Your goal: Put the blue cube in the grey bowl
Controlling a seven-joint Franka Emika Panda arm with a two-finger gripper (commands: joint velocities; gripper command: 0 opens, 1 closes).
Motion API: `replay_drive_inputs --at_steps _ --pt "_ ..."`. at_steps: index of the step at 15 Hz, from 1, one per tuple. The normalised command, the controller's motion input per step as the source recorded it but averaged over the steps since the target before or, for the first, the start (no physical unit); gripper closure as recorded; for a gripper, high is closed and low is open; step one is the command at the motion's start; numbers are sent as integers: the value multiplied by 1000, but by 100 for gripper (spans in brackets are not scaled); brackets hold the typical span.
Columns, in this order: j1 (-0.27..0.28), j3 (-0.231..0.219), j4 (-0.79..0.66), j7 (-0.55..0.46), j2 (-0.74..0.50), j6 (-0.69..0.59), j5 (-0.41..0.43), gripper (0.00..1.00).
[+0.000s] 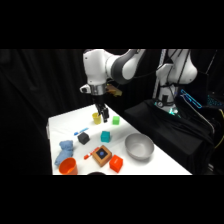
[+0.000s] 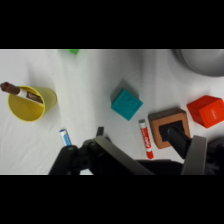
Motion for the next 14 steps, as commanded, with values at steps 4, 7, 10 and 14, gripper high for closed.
replay_drive_inputs --at_steps 4,7,10,14 --pt "-2 -20 38 290 147 255 129 0" --pt "9 -42 82 233 267 301 100 0" --pt "28 -47 99 175 280 273 111 0" --pt "80 -75 92 193 219 236 100 0"
